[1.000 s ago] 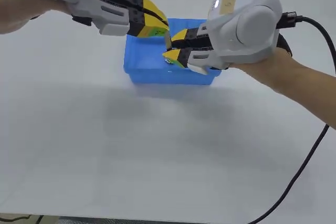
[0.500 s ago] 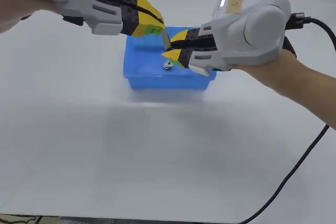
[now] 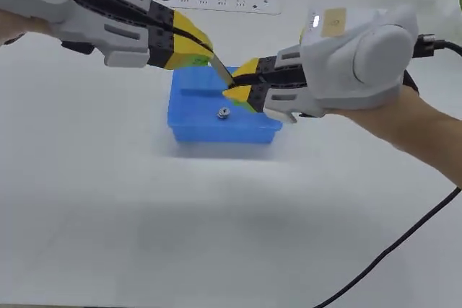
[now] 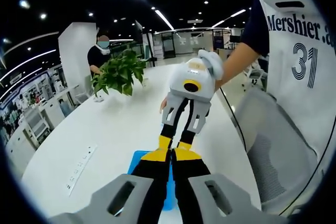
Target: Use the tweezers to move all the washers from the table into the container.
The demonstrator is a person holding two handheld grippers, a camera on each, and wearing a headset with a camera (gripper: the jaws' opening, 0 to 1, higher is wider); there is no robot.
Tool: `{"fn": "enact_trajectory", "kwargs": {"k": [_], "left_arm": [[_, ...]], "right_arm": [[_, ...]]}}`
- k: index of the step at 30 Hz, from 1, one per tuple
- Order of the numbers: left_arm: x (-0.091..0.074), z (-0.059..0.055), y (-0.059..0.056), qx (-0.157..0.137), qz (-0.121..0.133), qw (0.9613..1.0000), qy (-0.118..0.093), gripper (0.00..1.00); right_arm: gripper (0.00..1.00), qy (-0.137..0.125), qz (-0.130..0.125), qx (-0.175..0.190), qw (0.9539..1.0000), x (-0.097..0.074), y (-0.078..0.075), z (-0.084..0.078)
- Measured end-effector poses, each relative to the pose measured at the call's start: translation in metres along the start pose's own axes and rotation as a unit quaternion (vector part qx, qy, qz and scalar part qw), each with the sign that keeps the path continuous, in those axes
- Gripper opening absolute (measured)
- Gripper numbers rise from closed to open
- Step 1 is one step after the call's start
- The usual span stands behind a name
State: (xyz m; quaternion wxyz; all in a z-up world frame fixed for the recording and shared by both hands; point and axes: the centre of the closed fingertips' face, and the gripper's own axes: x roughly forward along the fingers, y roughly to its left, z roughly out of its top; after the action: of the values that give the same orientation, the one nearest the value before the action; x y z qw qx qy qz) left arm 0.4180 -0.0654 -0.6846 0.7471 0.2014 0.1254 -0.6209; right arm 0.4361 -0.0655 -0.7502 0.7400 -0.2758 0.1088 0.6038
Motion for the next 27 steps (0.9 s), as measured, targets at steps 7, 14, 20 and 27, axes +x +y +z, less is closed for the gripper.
{"fn": "enact_trajectory", "kwargs": {"k": [7,14,20,27], "left_arm": [[-0.001,-0.006,-0.025,-0.005,-0.011,0.9999,0.003,0.05],[0.009,-0.034,-0.058,-0.045,-0.028,0.9986,0.007,0.05],[0.03,-0.068,-0.082,-0.069,-0.033,0.996,0.045,0.05],[0.054,-0.103,-0.079,-0.089,-0.024,0.9915,0.091,0.05]], "right_arm": [[0.09,0.023,0.024,-0.011,0.9994,-0.013,0.027,-0.003],[0.09,0.067,0.071,-0.011,0.9952,-0.018,0.065,-0.027],[0.09,0.112,0.101,-0.006,0.9886,-0.013,0.087,-0.054],[0.09,0.178,0.106,-0.008,0.9782,-0.001,0.089,-0.09]]}}
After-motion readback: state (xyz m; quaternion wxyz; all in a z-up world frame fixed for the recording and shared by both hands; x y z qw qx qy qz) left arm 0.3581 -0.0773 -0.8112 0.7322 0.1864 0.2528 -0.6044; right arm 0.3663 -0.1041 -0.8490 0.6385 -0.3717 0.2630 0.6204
